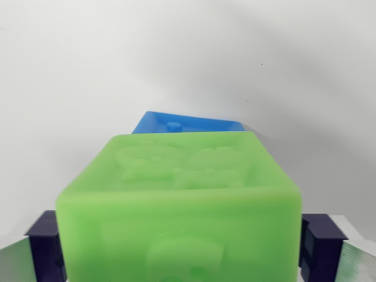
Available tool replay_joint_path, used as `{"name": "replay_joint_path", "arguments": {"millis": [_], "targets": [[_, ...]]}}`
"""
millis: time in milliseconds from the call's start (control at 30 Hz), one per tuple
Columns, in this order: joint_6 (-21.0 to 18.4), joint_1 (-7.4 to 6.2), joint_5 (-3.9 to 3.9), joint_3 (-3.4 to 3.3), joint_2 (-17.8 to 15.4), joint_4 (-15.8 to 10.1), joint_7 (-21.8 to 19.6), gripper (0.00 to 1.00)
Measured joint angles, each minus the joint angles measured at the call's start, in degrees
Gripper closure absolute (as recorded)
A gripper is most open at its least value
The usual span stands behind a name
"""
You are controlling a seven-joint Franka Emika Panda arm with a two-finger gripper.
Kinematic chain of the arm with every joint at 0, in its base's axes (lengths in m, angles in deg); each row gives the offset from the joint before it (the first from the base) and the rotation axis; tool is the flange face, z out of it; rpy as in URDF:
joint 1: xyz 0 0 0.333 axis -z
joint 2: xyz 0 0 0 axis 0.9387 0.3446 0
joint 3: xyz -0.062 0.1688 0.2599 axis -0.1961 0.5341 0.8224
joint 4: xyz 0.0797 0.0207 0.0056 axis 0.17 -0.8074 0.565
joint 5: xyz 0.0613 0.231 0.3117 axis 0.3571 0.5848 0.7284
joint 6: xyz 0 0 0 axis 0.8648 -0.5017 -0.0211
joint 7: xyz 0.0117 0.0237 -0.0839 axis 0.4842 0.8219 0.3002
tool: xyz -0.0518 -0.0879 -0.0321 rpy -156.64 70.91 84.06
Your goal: Stack cube
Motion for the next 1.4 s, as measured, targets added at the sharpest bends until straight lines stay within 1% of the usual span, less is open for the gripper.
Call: {"name": "replay_joint_path", "arguments": {"millis": [667, 800, 1067, 1400], "targets": [[-0.04, 0.0, 0.0, 0.0, -0.01, 0.0, 0.01, 0.0], [-0.39, 0.0, 0.0, 0.0, -0.42, -0.04, 0.03, 0.0], [-2.56, 0.0, 0.13, 0.03, -3.07, -0.36, 0.14, 0.0], [-7.12, 0.0, 0.63, 0.11, -8.06, -0.66, 0.43, 0.0]]}}
